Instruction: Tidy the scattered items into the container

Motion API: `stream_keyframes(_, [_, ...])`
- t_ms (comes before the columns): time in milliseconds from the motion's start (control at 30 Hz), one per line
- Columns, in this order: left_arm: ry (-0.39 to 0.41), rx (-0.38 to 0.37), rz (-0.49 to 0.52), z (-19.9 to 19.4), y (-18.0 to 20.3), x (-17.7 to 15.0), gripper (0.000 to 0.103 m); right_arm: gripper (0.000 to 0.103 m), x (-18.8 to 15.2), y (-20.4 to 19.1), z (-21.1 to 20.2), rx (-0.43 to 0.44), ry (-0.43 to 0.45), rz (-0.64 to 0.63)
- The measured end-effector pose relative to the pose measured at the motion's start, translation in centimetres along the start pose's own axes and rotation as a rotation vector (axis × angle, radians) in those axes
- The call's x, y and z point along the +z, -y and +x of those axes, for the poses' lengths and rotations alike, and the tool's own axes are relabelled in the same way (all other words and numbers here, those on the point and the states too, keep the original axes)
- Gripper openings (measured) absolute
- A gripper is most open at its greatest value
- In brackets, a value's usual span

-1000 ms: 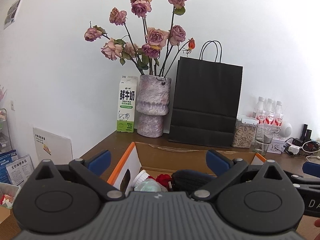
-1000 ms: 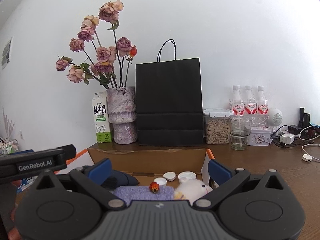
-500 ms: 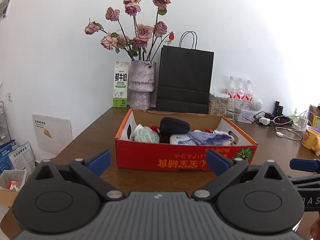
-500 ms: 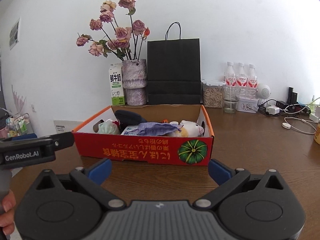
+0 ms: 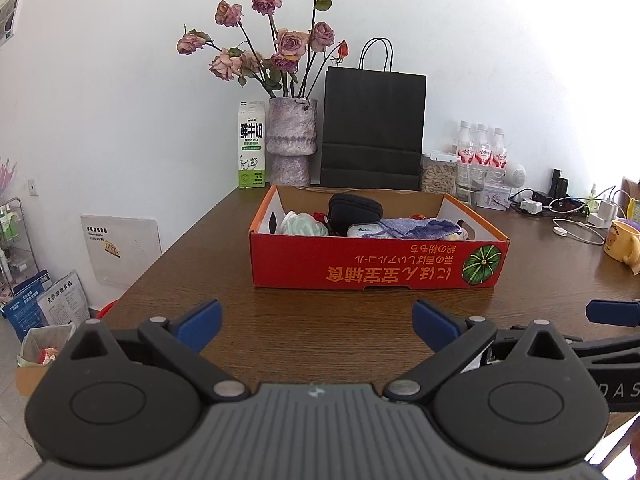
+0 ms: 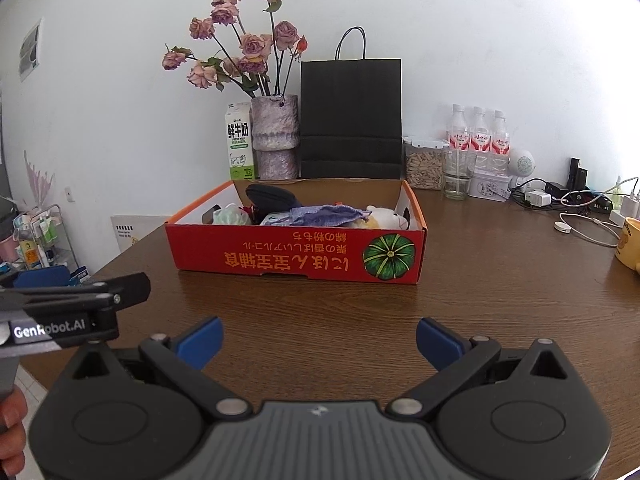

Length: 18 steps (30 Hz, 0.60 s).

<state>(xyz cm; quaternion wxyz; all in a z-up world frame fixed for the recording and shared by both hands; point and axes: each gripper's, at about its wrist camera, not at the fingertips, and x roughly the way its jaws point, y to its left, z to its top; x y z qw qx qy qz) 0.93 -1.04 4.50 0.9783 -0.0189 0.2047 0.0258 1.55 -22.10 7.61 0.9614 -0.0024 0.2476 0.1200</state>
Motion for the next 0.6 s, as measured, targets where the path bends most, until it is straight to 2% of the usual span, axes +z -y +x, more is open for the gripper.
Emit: stream_keyframes(600, [-0.003,0.005,0.012,0.13,0.14,-0.19,0.103,0.103,0.08,0.11,0.84,0.004,-0.023,0.005])
